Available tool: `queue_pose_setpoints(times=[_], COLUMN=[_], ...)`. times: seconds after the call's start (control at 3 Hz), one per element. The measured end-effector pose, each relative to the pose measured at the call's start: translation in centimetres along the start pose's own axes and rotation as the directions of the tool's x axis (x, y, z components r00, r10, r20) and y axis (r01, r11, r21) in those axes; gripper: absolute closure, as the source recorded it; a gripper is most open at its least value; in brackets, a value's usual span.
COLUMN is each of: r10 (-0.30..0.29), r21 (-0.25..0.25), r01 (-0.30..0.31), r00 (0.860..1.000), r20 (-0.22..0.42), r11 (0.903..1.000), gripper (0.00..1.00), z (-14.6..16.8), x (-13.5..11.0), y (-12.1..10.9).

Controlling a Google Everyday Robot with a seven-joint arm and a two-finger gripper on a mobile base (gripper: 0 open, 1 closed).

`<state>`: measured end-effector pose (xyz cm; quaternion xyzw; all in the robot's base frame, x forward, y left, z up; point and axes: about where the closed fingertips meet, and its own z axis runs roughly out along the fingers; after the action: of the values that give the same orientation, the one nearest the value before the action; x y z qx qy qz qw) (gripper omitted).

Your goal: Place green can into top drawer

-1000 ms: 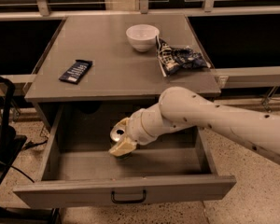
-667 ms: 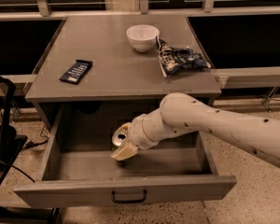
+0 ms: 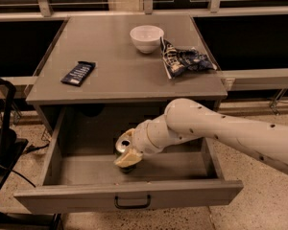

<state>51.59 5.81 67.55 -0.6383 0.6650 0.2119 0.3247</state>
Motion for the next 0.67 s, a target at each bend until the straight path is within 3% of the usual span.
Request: queue_pose_setpoints(times=[0.33,0.67], r10=[0.005,0.005], r21=[-0.004,-0.004], r01=[-0.005,-0.005], r00=[1.0,1.0], r20=[0.001,0.001], r11=[1.0,1.0], gripper=[1.0,0.73], z=[0.19,0.19], x=[0.22,0.21], y=[0.16,0.16])
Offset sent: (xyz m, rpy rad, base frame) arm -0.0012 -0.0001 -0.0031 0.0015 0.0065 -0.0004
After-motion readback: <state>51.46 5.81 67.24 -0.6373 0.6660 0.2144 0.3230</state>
